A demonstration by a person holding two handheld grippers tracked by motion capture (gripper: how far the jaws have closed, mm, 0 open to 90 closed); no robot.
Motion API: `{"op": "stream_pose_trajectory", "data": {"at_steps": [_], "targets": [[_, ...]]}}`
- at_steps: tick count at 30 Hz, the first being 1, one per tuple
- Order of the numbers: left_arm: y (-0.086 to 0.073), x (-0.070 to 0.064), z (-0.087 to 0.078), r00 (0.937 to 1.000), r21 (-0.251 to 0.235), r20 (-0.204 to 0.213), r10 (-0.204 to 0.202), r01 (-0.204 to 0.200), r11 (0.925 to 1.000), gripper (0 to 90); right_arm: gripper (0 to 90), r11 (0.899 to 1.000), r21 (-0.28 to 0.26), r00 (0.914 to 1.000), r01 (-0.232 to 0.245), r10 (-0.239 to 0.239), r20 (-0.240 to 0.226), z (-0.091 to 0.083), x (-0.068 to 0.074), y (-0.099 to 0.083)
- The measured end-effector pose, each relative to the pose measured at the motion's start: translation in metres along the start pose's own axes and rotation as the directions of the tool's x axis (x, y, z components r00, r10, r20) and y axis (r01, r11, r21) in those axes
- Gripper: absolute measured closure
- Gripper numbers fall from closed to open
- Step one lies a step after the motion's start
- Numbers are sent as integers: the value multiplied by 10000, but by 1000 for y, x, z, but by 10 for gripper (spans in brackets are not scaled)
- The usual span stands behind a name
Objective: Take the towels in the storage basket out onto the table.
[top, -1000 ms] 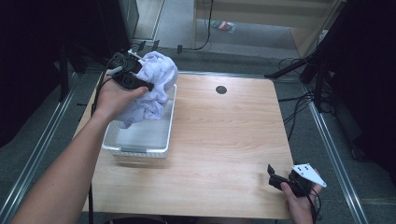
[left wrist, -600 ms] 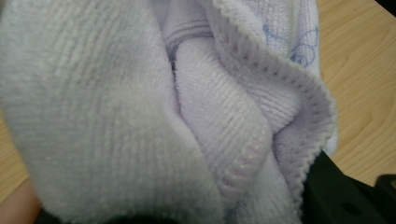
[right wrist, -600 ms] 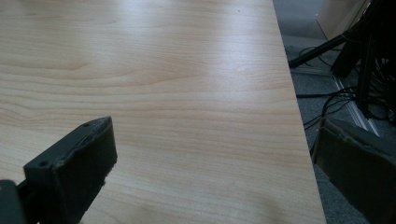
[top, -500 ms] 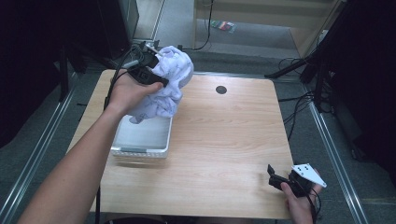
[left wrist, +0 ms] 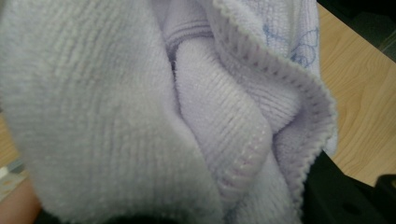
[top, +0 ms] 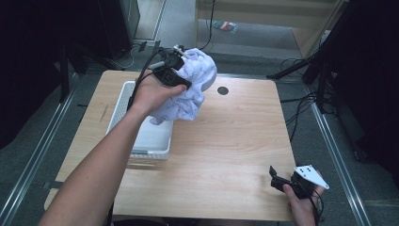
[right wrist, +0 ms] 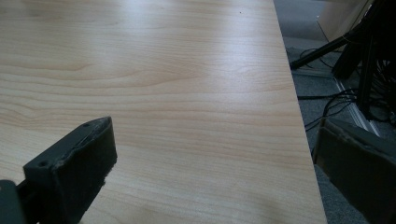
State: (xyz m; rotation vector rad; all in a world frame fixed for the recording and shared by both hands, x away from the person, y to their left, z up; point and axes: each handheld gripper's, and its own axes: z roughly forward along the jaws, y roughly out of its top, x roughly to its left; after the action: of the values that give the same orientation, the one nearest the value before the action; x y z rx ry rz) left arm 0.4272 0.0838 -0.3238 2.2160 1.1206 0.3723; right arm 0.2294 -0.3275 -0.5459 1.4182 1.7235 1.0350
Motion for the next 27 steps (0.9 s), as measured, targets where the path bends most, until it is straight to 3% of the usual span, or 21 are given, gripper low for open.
{"op": "stream_pose_trajectory", "data": {"at_steps": [9,18,26,27], "targets": [[14,-33,24,9977,114,502,448,-454,9989,673,0,10000,-42,10000,4,-4,-68,0,0,0],[18,-52,41,9950,186,862,500,-517,9985,671,0,10000,-81,10000,-10,10,-94,-1,0,0],[16,-60,58,9936,352,1009,517,-555,9978,668,0,9999,-127,9999,11,-12,-113,-1,-1,0],[14,-63,65,9932,425,1039,521,-567,9975,667,0,9999,-129,9999,-4,2,-124,-1,-1,0]]}}
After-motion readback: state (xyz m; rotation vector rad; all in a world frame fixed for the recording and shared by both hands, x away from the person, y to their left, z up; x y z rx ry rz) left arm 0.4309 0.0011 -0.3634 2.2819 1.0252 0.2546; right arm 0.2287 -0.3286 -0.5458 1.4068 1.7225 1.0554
